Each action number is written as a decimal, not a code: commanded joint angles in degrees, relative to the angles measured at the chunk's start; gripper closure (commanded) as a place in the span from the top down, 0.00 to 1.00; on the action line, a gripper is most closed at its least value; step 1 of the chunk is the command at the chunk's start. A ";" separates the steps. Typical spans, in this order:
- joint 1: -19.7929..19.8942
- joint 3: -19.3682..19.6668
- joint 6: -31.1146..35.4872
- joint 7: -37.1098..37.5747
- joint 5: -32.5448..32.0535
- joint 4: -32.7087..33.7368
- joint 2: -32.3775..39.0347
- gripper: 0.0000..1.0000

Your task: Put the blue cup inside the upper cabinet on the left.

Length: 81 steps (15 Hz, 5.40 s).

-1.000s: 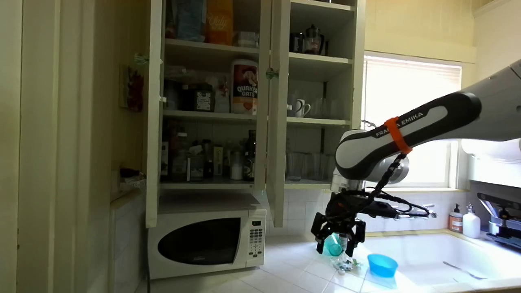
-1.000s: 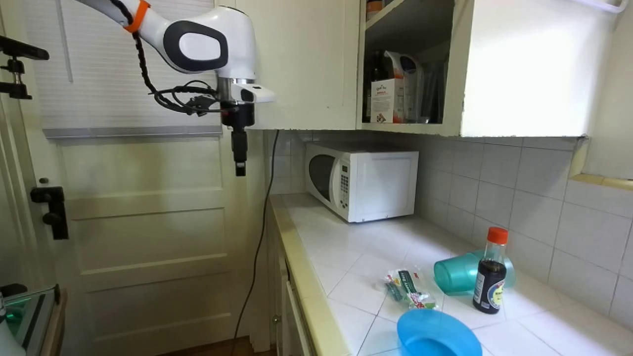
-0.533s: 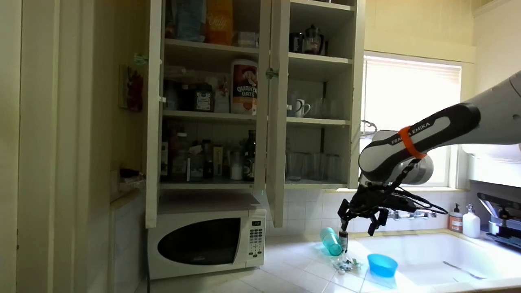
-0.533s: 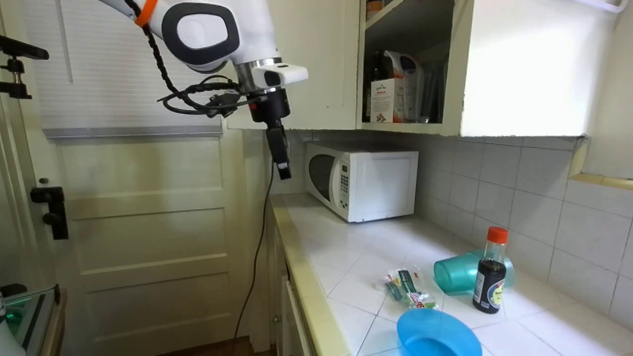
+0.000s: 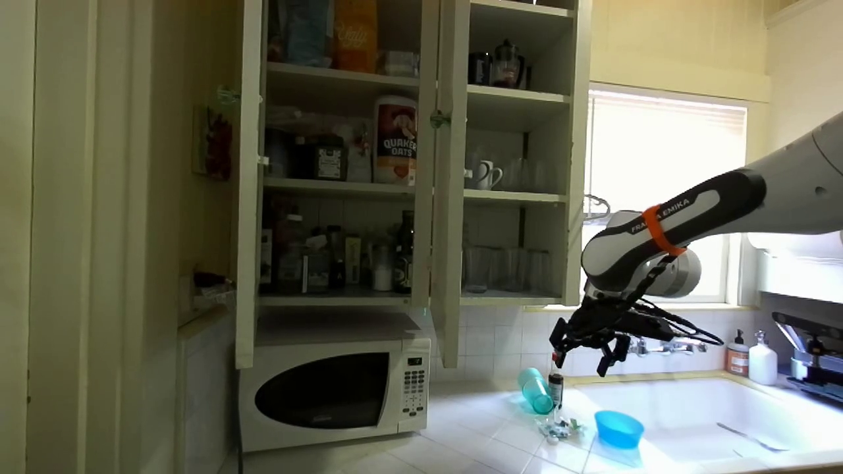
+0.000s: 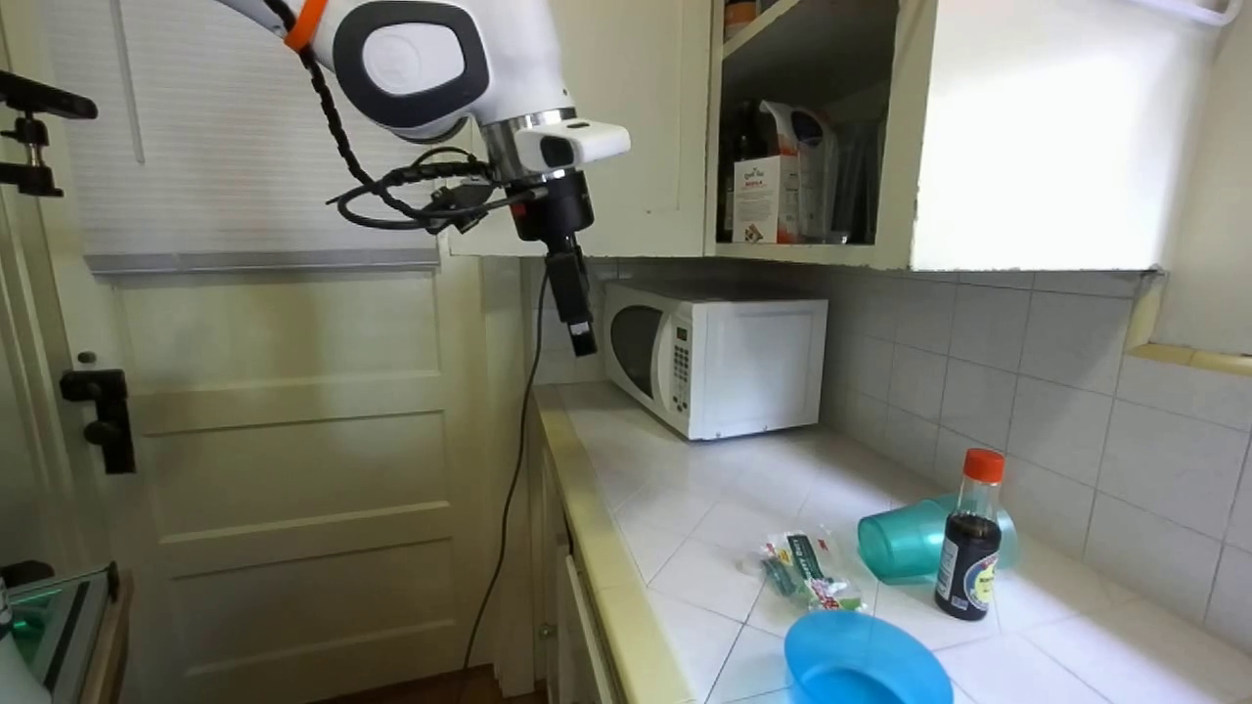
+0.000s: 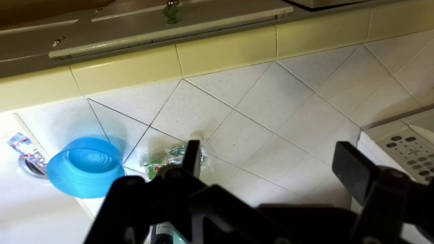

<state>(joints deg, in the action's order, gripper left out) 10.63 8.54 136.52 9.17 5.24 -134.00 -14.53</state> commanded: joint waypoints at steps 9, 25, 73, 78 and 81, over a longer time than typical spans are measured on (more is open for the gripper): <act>7.27 4.05 33.31 28.31 -19.48 18.33 27.89 1.00; -10.55 21.94 30.67 47.19 -35.71 24.62 42.23 1.00; 4.47 5.79 24.98 4.41 -7.35 60.41 69.08 1.00; 5.08 4.93 22.63 4.11 -5.72 64.86 71.95 1.00; 5.74 4.21 21.37 3.91 -4.97 67.54 73.37 1.00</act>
<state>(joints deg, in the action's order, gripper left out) 14.86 14.17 160.60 14.95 -2.09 -71.61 55.93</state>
